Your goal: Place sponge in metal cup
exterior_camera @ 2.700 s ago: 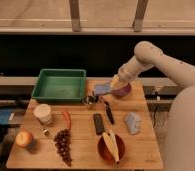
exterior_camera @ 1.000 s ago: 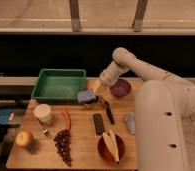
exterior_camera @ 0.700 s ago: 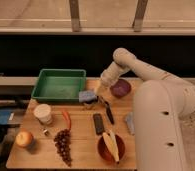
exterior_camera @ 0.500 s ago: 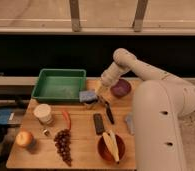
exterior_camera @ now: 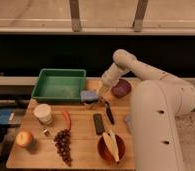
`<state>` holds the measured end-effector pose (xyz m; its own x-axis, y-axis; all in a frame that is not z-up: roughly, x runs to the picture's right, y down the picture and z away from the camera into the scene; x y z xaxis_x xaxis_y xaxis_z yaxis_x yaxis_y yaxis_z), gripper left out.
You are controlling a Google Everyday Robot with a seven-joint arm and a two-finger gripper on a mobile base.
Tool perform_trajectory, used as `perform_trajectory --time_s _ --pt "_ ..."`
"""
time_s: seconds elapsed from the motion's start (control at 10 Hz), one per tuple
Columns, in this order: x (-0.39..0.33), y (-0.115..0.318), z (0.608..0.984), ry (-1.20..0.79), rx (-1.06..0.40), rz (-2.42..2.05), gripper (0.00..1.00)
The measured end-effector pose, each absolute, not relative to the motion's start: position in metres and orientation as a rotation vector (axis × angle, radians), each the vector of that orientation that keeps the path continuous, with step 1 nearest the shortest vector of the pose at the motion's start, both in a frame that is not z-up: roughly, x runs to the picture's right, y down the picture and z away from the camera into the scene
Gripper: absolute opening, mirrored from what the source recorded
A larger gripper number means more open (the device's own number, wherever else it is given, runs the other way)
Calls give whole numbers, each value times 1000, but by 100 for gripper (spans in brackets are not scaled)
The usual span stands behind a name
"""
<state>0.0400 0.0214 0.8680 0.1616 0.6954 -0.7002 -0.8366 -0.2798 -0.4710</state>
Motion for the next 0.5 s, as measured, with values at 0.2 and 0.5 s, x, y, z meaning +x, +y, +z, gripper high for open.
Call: perform_trajectory --time_s 0.2,0.5 --pt "47 20 869 178 -1095 1509 60" --pt "55 12 862 162 -1078 1525 60"
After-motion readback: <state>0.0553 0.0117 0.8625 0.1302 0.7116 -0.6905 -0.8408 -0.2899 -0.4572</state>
